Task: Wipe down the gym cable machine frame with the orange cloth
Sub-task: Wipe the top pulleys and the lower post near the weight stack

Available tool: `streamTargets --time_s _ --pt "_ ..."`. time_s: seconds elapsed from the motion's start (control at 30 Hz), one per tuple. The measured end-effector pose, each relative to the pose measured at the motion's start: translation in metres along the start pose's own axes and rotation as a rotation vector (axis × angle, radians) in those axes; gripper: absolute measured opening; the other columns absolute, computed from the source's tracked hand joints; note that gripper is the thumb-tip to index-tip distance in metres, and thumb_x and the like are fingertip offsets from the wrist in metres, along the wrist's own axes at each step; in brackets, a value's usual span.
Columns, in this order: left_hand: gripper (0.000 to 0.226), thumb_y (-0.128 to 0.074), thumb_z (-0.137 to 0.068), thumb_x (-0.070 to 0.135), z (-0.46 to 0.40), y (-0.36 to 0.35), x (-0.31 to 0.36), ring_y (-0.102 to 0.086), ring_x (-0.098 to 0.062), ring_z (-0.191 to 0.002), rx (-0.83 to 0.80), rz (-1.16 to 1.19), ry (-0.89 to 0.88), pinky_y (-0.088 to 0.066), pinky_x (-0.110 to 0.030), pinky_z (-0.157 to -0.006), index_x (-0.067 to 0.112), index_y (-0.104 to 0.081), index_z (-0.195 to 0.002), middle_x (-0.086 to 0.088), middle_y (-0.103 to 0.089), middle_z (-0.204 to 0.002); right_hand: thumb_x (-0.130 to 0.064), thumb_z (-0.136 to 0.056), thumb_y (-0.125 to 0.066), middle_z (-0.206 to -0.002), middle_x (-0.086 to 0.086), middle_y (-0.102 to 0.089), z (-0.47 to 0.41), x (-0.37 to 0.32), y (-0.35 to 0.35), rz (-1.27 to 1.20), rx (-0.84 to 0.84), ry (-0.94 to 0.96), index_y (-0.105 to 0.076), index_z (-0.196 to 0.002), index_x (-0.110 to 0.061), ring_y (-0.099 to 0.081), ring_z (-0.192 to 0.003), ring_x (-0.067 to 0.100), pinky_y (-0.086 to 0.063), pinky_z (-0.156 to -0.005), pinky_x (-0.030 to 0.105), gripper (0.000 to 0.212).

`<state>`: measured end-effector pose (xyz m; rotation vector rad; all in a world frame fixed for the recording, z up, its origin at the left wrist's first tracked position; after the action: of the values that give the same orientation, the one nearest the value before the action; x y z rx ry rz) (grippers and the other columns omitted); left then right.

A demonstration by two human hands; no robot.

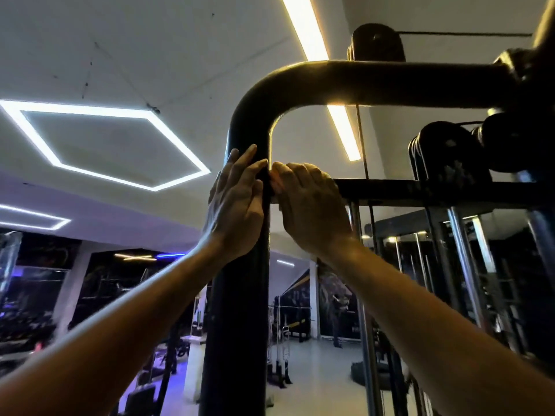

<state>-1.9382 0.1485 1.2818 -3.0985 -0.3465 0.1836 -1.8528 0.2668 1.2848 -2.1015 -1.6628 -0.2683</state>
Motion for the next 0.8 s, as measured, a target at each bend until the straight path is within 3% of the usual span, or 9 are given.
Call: streamTargets --time_s 0.1,0.17,0.27,0.37,0.47,0.57,0.63,0.7,0.8 --pt "0.051 -0.038 -0.107 0.028 0.0 -0.002 0.002 0.001 -0.006 -0.165 -0.016 -0.009 -0.011 0.0 -0.031 -0.129 0.026 -0.052 -0.156 0.015 -0.02 -0.177 -0.022 -0.107 -0.064 -0.131 0.017 -0.073 0.013 0.04 0.021 0.056 0.005 -0.067 -0.065 -0.141 -0.007 -0.069 -0.122 0.041 -0.059 -0.103 0.057 0.037" --pt "0.051 -0.039 -0.107 0.028 0.0 -0.003 0.002 0.004 -0.005 -0.164 -0.029 -0.011 -0.018 0.004 -0.031 -0.128 0.027 -0.051 -0.157 0.015 -0.019 -0.177 -0.031 -0.113 -0.048 -0.131 0.016 -0.073 0.02 0.058 0.034 0.079 0.022 -0.141 -0.067 -0.139 -0.008 -0.068 -0.124 0.038 -0.056 -0.108 0.055 0.039" --pt "0.052 -0.041 -0.107 0.029 0.0 -0.003 0.0 0.006 -0.004 -0.164 -0.027 0.017 -0.026 0.007 -0.029 -0.127 0.029 -0.049 -0.158 0.015 -0.019 -0.177 -0.035 -0.116 -0.041 -0.133 0.013 -0.073 0.014 0.045 0.026 0.027 0.084 -0.247 -0.068 -0.138 -0.009 -0.065 -0.13 0.034 -0.048 -0.117 0.051 0.044" --pt "0.051 -0.039 -0.108 0.029 0.0 -0.004 -0.003 0.003 -0.006 -0.164 0.0 0.044 -0.034 0.011 -0.022 -0.126 0.026 -0.05 -0.158 0.013 -0.022 -0.177 -0.04 -0.113 -0.04 -0.141 0.011 -0.07 0.002 -0.001 -0.003 -0.035 0.044 -0.191 -0.066 -0.144 -0.009 -0.061 -0.139 0.034 -0.042 -0.124 0.052 0.051" --pt "0.051 -0.036 -0.109 0.03 0.001 -0.004 -0.002 0.002 -0.008 -0.165 0.001 0.046 -0.045 0.011 -0.02 -0.126 0.025 -0.05 -0.158 0.012 -0.023 -0.177 -0.034 -0.111 -0.049 -0.144 0.01 -0.069 -0.001 -0.012 -0.004 -0.07 0.033 -0.093 -0.065 -0.146 -0.009 -0.06 -0.14 0.035 -0.042 -0.125 0.05 0.046" --pt "0.052 -0.037 -0.107 0.032 0.004 -0.002 0.001 0.004 -0.009 -0.165 -0.028 0.034 -0.044 0.005 -0.036 -0.133 0.028 -0.053 -0.156 0.013 -0.021 -0.177 -0.025 -0.111 -0.052 -0.145 0.012 -0.068 0.009 0.017 0.014 0.041 -0.01 -0.043 -0.062 -0.151 -0.011 -0.06 -0.139 0.034 -0.05 -0.118 0.052 0.044" --pt "0.052 -0.038 -0.105 0.034 0.005 -0.002 0.003 0.005 -0.013 -0.166 -0.042 0.0 -0.063 -0.002 -0.049 -0.135 0.03 -0.057 -0.153 0.013 -0.021 -0.177 -0.023 -0.114 -0.046 -0.142 0.012 -0.069 0.022 0.05 0.03 0.098 0.009 -0.101 -0.064 -0.147 -0.013 -0.061 -0.135 0.033 -0.051 -0.115 0.049 0.039" --pt "0.052 -0.037 -0.104 0.037 0.007 -0.004 0.004 0.006 -0.018 -0.166 -0.053 -0.043 -0.094 -0.004 -0.055 -0.134 0.032 -0.062 -0.149 0.012 -0.023 -0.176 -0.023 -0.116 -0.045 -0.133 0.014 -0.072 0.032 0.075 0.047 0.126 0.086 -0.225 -0.066 -0.141 -0.011 -0.064 -0.127 0.033 -0.054 -0.11 0.052 0.035" --pt "0.052 -0.036 -0.104 0.039 0.007 -0.006 0.005 0.007 -0.021 -0.166 -0.066 -0.08 -0.107 -0.005 -0.058 -0.133 0.035 -0.064 -0.148 0.012 -0.024 -0.176 -0.024 -0.117 -0.046 -0.134 0.014 -0.072 0.03 0.07 0.04 0.064 0.121 -0.334 -0.066 -0.139 -0.008 -0.059 -0.133 0.026 -0.046 -0.12 0.054 0.033"
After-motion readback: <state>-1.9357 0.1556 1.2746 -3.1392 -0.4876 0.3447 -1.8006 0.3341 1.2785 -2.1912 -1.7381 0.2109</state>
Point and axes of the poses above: each hand's wrist, its own z-axis away from the middle knuckle, its own y-axis out of the back of the hand, x = y × z, the point moved 7 cm from there along -z, towards the middle knuckle
